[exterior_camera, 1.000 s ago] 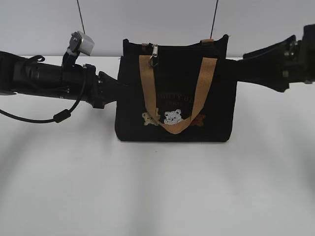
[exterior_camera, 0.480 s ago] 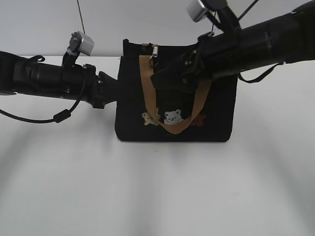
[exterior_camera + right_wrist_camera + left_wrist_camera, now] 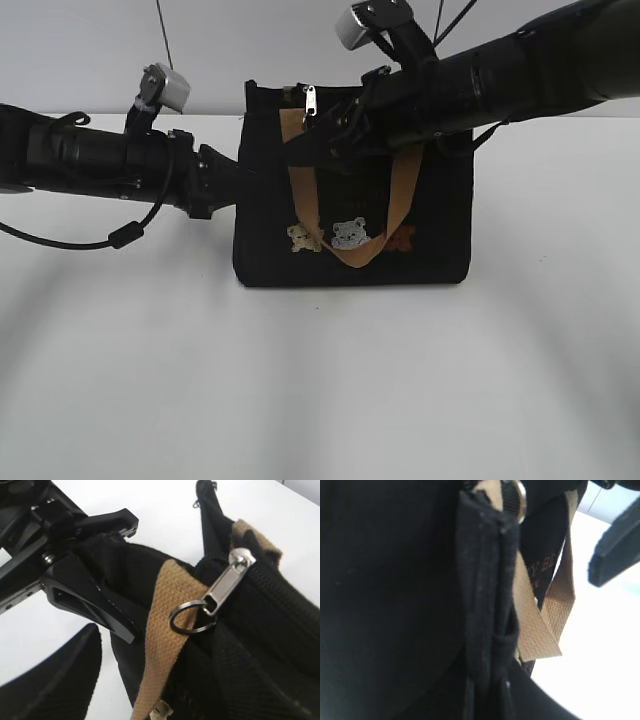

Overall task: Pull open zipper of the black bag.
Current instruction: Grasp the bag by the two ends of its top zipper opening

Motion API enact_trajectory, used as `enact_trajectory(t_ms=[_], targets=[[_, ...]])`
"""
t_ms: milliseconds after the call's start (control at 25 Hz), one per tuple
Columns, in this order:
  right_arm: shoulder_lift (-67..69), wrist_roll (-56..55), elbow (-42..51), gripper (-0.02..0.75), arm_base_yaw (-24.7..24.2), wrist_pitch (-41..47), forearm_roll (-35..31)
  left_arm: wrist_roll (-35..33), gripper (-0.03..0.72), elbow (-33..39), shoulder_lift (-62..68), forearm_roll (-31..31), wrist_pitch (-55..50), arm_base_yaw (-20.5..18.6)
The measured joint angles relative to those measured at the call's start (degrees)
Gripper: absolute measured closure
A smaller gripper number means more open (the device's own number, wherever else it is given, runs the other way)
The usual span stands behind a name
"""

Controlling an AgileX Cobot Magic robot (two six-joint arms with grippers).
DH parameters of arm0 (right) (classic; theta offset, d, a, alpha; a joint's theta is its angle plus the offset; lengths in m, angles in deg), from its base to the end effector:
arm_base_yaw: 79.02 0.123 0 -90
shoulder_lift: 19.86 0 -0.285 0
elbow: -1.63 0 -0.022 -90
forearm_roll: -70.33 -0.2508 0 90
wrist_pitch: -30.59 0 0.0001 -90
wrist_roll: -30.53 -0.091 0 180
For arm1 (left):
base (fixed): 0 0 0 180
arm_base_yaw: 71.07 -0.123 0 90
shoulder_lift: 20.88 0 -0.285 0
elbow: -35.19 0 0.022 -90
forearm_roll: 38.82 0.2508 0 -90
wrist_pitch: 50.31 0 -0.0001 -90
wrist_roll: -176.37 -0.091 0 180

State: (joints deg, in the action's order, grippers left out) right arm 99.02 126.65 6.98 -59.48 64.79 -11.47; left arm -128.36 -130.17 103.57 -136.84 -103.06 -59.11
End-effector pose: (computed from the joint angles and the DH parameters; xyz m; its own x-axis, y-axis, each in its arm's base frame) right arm 0.3746 0.1867 0.2013 -0.3917 -0.3821 -0.8370 -0.8207 0.5563 0.1302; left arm 0.3625 -0.1502 0.1479 -0.2997 0.2953 -0.9072 0.9034 0.3934 -0.1704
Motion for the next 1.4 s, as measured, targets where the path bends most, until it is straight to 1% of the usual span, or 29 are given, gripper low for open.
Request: enact_trajectory(t_ms=[280, 360, 440, 560, 760, 840, 1040, 1160, 1240, 1320, 1400], targets=[[1.6, 0.1, -1.5, 0.202, 0.0, -0.3, -1.0, 0.1, 0.655, -0.1, 0.0, -0.2, 0.4, 0.0], [1.7, 0.2, -1.5, 0.216, 0.0, -0.7, -1.7, 0.1, 0.655, -0.1, 0.0, -0.2, 0.4, 0.0], [1.7, 0.2, -1.5, 0.255, 0.0, -0.9, -2.9, 0.1, 0.655, -0.1, 0.0, -0.3, 0.4, 0.0], [1.8, 0.2, -1.5, 0.344, 0.0, -1.5, -4.5, 0.2, 0.655, -0.1, 0.0, -0.4, 0.4, 0.0], [1.8, 0.2, -1.5, 0.477, 0.0, -2.6, -5.3, 0.3, 0.655, -0.1, 0.0, -0.4, 0.3, 0.0], [1.8, 0.2, -1.5, 0.507, 0.0, -3.1, -5.3, 0.3, 0.655, -0.1, 0.0, -0.4, 0.3, 0.0], [1.8, 0.2, -1.5, 0.526, 0.0, -3.6, -5.3, 0.3, 0.655, -0.1, 0.0, -0.4, 0.3, 0.0], [1.6, 0.0, -1.6, 0.598, 0.0, -4.1, -4.3, 0.3, 0.655, -0.1, 0.0, -0.3, 0.2, 0.0], [1.1, -0.4, -1.6, 0.667, 0.0, -4.9, -3.0, 0.3, 0.655, -0.1, 0.0, -0.3, 0.0, 0.0], [0.4, -1.3, -1.6, 0.71, 0.0, -6.2, -1.5, 0.3, 0.655, -0.1, 0.0, -0.2, 0.1, 0.0], [-0.3, -3.0, -1.6, 0.733, 0.0, -7.0, 0.2, 0.3, 0.655, -0.1, 0.0, -0.2, 0.0, 0.0]])
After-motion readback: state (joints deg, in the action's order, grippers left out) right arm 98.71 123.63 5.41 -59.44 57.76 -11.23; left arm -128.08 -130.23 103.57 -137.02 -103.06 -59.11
